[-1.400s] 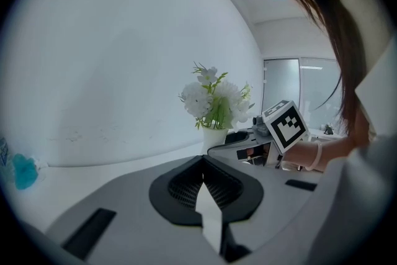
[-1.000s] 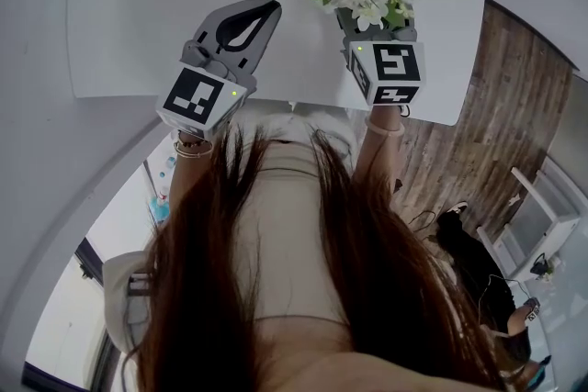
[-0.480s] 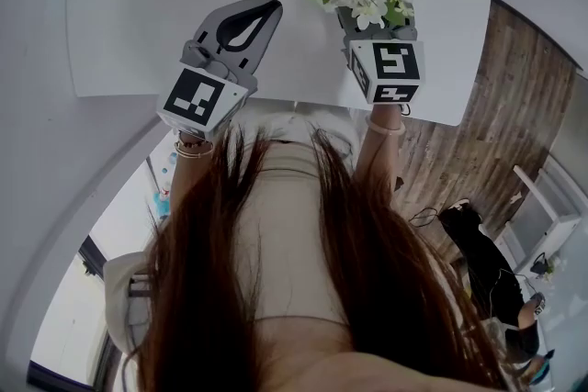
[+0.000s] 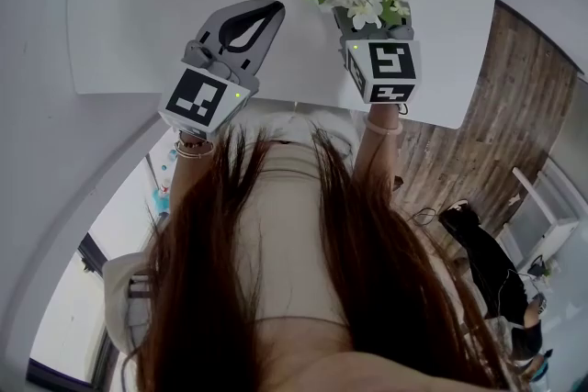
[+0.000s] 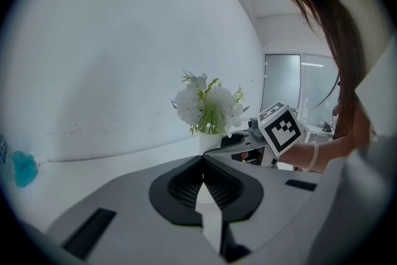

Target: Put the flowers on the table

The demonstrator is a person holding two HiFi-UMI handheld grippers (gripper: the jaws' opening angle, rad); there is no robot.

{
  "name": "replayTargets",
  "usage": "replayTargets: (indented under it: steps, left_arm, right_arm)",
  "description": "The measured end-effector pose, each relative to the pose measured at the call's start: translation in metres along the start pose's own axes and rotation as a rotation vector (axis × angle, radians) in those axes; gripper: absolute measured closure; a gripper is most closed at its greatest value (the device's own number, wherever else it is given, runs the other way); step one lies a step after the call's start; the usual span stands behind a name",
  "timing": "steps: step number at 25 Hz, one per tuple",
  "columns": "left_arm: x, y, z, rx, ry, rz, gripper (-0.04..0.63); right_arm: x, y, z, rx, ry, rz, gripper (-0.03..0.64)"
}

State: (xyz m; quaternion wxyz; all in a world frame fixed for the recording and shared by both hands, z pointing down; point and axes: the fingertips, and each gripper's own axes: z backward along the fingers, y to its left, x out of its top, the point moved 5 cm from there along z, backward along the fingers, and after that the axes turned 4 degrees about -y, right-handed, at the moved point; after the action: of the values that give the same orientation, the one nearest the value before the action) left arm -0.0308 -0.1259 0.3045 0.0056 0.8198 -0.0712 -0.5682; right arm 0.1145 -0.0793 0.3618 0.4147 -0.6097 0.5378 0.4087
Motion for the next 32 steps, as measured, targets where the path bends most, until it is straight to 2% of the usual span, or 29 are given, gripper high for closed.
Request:
replayTargets:
  steps: [18,32]
  left_arm:
    - [-0.003,0.002,-0.005,-0.007,0.007,0.003,0.591]
    - [0.000,0.001,-0.020,-0.035,0.013,0.011,0.591]
  right_arm:
    - [-0.008,-0.001,-0.004,0.006,0.001,-0.018,0.371]
    - [-0.007,-0.002,-0.006,0.051,-0.008,0.002,0.370]
